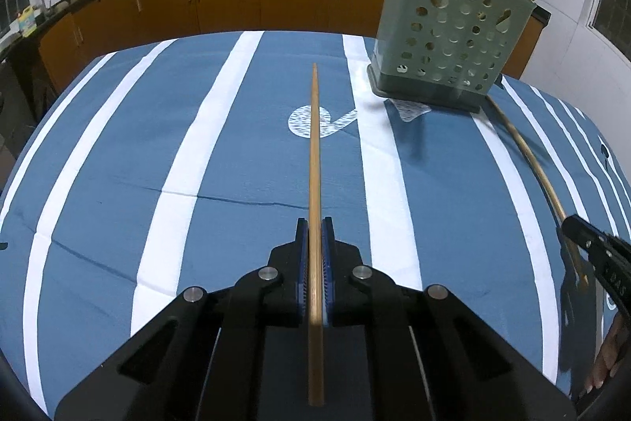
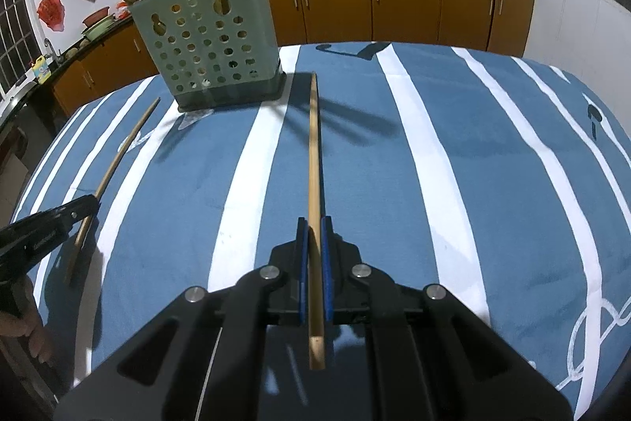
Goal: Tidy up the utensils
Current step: 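Hold the grasped chopsticks just above the table with both grippers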
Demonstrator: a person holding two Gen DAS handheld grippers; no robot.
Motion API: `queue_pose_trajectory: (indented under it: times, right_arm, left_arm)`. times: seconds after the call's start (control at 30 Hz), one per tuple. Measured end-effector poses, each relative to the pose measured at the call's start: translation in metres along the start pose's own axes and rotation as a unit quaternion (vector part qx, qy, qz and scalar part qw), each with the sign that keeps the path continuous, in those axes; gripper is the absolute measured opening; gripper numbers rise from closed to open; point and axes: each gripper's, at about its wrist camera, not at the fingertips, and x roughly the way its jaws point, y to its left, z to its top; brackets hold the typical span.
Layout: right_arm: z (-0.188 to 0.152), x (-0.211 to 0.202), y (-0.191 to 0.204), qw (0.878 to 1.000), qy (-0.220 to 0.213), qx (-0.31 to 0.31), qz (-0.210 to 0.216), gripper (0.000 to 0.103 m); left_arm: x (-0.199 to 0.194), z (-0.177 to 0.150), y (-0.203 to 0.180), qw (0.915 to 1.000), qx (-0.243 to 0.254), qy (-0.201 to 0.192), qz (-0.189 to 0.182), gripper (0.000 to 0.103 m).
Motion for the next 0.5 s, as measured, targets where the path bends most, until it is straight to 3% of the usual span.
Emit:
queue_pose_trajectory:
  times: [0.5]
  right_arm:
    - [0.0032, 0.0073, 0.0018, 1.000, 0.004, -0.002, -0.011, 0.008]
  left_arm:
    - [-0.0002, -0.0009, -0.0041, 0.9999, 0.014, -0.005, 0.005, 0.008]
